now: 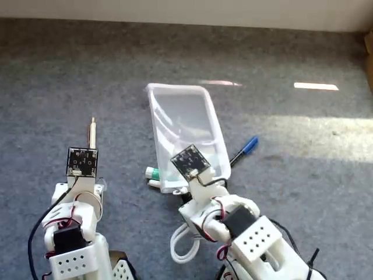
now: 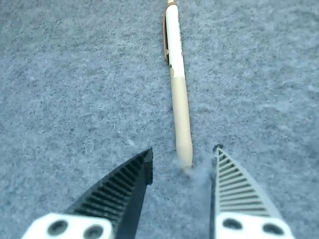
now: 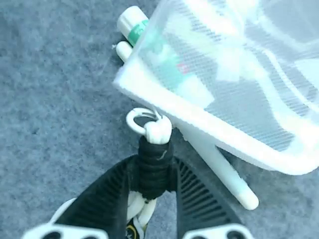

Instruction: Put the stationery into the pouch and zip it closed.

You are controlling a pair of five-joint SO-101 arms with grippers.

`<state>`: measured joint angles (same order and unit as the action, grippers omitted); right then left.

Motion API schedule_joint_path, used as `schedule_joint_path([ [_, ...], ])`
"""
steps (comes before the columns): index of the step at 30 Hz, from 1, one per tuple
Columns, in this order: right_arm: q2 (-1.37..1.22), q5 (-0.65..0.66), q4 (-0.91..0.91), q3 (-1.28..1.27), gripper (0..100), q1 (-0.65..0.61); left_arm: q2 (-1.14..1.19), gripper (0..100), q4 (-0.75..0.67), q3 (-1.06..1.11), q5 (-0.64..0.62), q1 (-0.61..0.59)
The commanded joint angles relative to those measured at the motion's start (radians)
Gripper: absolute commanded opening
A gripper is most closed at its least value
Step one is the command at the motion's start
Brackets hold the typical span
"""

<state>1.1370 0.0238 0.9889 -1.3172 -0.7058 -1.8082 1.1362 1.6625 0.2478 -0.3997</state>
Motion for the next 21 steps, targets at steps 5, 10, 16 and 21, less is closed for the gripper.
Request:
schedule_joint_path([
  [5, 0.051, 0.075, -0.056, -0.064, 0.5, 0.019, -0.008, 19, -0.017, -0.048, -0.008, -0.008],
  [10, 0.047, 0.094, -0.053, -0.064, 0.5, 0.019, -0.008, 19, -0.017, -0.059, -0.012, -0.008],
  [16, 0.047, 0.203, -0.05, 0.016, 0.5, 0.038, -0.007, 22, -0.009, -0.165, -0.11, 0.002],
  [21, 0.047, 0.203, -0.05, 0.117, 0.5, 0.13, -0.005, 26, 0.064, -0.282, -0.189, 0.145],
])
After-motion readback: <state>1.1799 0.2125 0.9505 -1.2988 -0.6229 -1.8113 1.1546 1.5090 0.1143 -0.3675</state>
